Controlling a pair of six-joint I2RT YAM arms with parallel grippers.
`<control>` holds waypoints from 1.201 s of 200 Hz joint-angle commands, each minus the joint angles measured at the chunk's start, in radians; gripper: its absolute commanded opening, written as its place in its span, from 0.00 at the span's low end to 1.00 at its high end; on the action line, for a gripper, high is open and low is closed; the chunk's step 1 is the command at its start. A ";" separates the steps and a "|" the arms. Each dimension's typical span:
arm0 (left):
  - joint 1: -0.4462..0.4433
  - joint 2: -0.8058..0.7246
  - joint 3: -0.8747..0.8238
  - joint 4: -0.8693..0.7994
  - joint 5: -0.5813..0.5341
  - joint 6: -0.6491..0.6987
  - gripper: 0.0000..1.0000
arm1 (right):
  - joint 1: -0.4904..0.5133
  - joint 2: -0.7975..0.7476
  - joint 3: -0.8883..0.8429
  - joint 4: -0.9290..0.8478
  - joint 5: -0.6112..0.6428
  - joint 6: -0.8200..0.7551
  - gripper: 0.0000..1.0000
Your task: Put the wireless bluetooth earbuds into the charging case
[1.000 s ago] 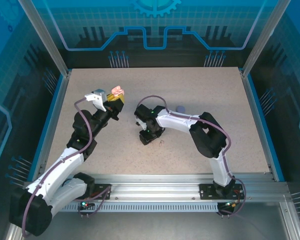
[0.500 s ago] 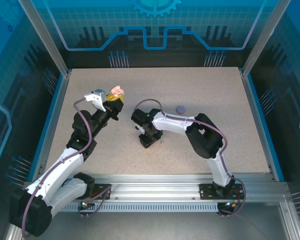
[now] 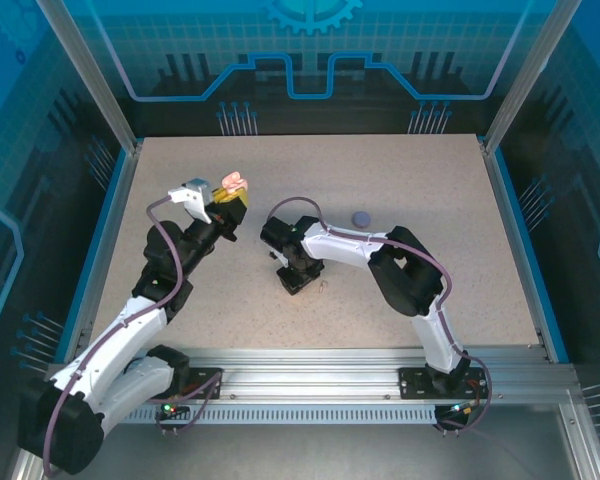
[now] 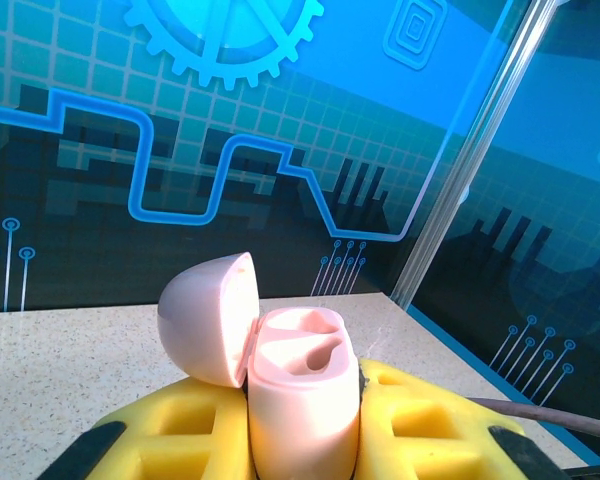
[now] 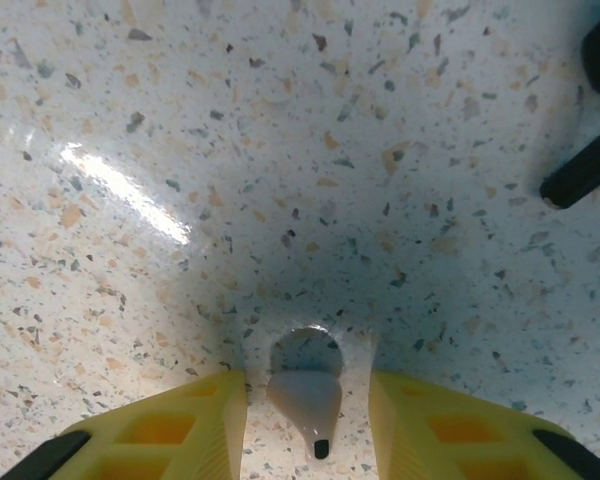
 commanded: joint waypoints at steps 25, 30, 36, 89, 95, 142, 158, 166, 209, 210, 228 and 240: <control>0.001 -0.015 0.005 0.008 -0.001 -0.008 0.00 | -0.009 0.031 0.025 0.003 -0.029 0.032 0.37; 0.000 -0.015 0.004 0.007 -0.001 -0.006 0.00 | -0.010 0.031 0.025 0.005 -0.033 0.037 0.37; 0.000 -0.014 0.004 0.007 0.001 -0.005 0.00 | -0.012 0.033 0.025 0.005 -0.035 0.040 0.37; 0.000 -0.016 0.000 0.003 0.003 -0.003 0.00 | -0.014 0.044 0.039 -0.016 -0.037 0.076 0.37; 0.000 -0.017 -0.002 0.004 0.005 -0.004 0.00 | -0.014 0.046 0.039 -0.017 -0.035 0.078 0.37; 0.000 -0.017 -0.003 0.003 0.004 -0.007 0.00 | -0.013 0.046 0.032 -0.016 -0.029 0.083 0.27; 0.000 -0.015 -0.003 0.005 0.008 -0.007 0.00 | -0.013 0.036 0.025 -0.010 -0.029 0.085 0.24; 0.000 -0.015 -0.003 0.003 0.008 -0.009 0.00 | -0.013 0.030 0.021 -0.006 -0.029 0.085 0.22; -0.002 -0.015 -0.005 0.009 0.029 -0.009 0.00 | -0.012 -0.046 0.010 0.018 -0.024 0.105 0.20; -0.002 -0.015 -0.005 0.009 0.030 -0.009 0.00 | -0.012 -0.046 0.010 0.018 -0.024 0.105 0.20; -0.004 -0.014 -0.007 0.014 0.043 -0.004 0.00 | -0.012 -0.101 0.008 0.030 -0.002 0.113 0.19; -0.008 -0.015 -0.009 0.022 0.058 0.004 0.00 | -0.015 -0.142 0.010 0.032 0.014 0.117 0.18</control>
